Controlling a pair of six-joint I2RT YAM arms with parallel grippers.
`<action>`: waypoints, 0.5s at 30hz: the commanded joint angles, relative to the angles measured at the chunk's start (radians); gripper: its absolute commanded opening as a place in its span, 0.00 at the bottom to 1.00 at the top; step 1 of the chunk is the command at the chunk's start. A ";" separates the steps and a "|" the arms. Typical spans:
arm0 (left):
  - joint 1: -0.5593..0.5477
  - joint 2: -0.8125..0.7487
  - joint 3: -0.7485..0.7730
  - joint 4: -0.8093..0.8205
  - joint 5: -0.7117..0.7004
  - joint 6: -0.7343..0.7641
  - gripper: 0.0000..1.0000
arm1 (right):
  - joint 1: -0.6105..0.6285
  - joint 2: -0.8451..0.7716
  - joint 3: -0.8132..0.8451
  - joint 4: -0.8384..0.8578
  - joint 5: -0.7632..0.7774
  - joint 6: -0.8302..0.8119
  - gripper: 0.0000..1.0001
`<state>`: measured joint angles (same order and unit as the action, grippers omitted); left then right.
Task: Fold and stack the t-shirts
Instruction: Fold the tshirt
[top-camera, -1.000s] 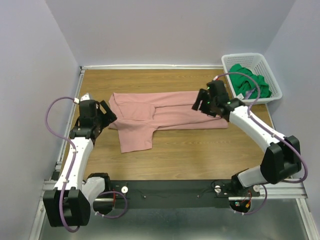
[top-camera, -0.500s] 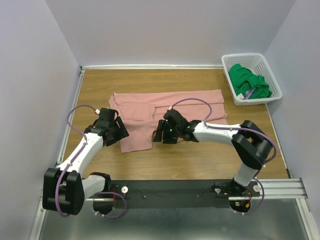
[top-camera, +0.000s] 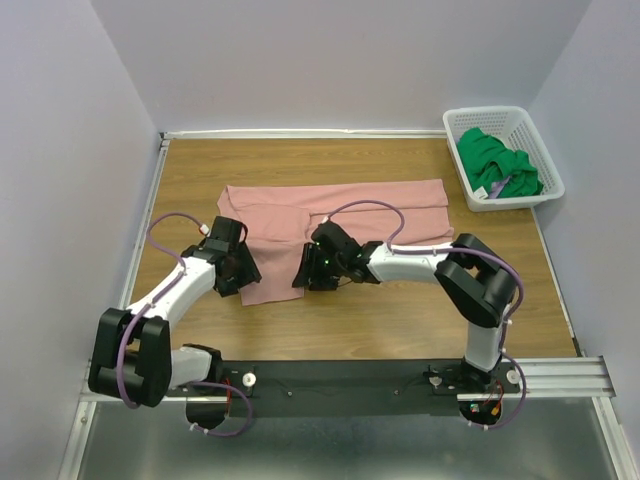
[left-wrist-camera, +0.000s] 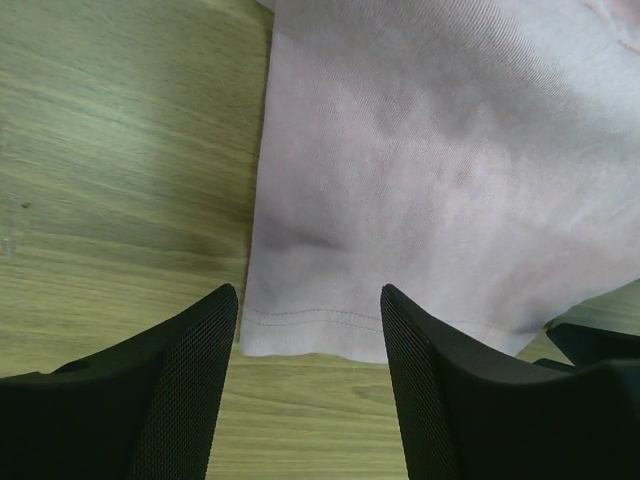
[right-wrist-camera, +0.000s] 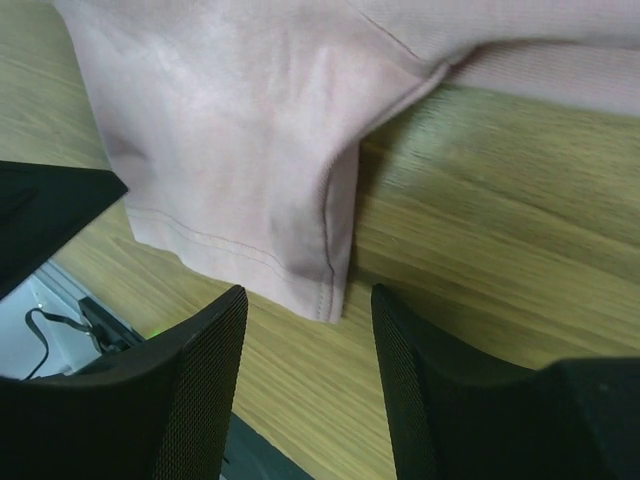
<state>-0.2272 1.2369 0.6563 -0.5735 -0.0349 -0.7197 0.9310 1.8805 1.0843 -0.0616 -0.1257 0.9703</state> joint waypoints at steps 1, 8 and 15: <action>-0.021 0.028 -0.003 -0.002 -0.033 -0.023 0.67 | 0.012 0.048 0.029 0.014 -0.017 0.011 0.60; -0.067 0.084 -0.006 0.009 -0.028 -0.032 0.56 | 0.014 0.072 0.045 0.014 -0.025 0.015 0.55; -0.098 0.098 -0.014 0.017 -0.023 -0.043 0.23 | 0.014 0.085 0.049 0.014 -0.029 0.016 0.34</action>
<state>-0.3111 1.3224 0.6559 -0.5648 -0.0418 -0.7444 0.9352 1.9324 1.1160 -0.0383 -0.1486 0.9802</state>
